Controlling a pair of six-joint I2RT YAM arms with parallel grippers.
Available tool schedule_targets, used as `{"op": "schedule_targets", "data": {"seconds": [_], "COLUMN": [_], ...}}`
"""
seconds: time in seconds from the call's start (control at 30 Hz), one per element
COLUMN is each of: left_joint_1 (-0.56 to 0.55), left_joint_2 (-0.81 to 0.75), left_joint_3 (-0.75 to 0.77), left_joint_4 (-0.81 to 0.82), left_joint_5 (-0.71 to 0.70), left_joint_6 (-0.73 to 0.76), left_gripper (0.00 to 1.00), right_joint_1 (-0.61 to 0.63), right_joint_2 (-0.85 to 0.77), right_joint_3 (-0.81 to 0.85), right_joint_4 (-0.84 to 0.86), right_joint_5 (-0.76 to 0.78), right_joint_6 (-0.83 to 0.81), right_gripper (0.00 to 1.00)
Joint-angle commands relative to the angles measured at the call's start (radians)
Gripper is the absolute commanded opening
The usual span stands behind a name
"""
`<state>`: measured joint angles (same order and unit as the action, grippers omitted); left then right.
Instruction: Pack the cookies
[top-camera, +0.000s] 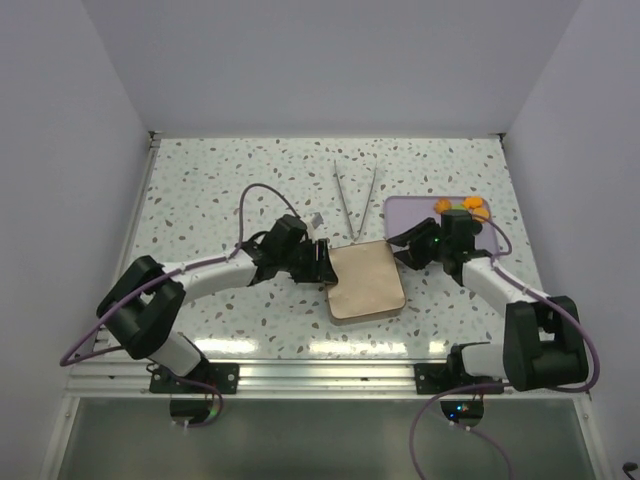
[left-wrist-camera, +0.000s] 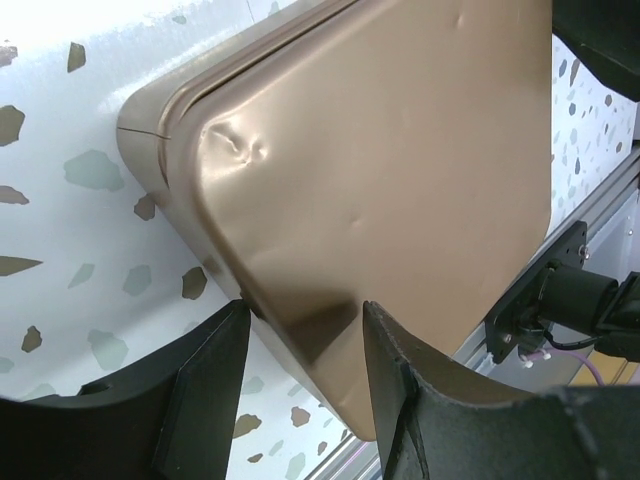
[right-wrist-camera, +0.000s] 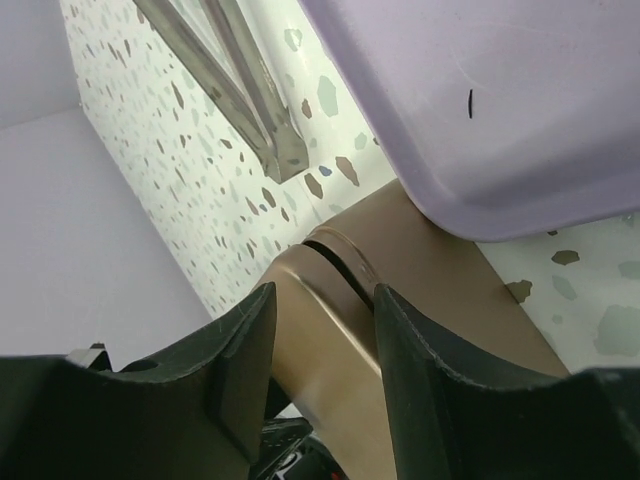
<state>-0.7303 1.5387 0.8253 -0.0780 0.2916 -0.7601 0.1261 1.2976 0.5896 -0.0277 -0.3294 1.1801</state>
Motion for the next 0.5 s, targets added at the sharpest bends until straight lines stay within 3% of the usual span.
{"op": "schedule_targets", "data": {"seconds": [0.0, 0.47], "left_joint_1": [0.008, 0.035], "left_joint_2": [0.018, 0.058], "left_joint_3": [0.057, 0.103], "left_joint_4": [0.038, 0.014], "left_joint_5": [-0.002, 0.018], "left_joint_6": [0.030, 0.048], "left_gripper": [0.54, 0.54], "right_joint_1": [0.004, 0.003], "right_joint_2": [0.025, -0.015], "right_joint_3": [0.042, 0.202], "right_joint_4": [-0.026, -0.183], "right_joint_5": [0.001, 0.066], "right_joint_6": [-0.040, -0.169], "right_gripper": [0.48, 0.46]}}
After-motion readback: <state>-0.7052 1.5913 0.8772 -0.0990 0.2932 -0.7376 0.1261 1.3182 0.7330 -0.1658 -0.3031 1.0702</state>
